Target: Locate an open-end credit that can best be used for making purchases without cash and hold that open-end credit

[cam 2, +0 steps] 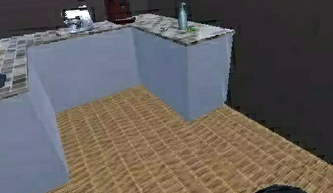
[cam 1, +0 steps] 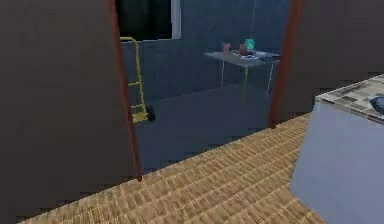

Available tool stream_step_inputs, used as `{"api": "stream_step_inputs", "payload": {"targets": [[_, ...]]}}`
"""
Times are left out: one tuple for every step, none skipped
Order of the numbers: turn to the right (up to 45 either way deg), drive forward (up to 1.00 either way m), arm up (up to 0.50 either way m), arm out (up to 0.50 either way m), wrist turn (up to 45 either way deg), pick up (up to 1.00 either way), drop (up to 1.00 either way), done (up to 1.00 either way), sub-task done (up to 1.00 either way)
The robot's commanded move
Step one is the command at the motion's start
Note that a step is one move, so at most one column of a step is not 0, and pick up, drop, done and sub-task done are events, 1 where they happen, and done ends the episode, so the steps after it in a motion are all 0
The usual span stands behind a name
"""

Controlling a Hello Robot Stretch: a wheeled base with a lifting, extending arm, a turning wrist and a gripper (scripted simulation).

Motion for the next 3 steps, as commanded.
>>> {"api": "stream_step_inputs", "payload": {"targets": [[-45.0, 0.0, 0.0, 0.0, 0.0, 0.0, 0.0, 0.0, 0.0], [-45.0, 0.0, 0.0, 0.0, 0.0, 0.0, 0.0, 0.0, 0.0], [-3.0, 0.0, 0.0, 0.0, 0.0, 0.0, 0.0, 0.0, 0.0]]}}
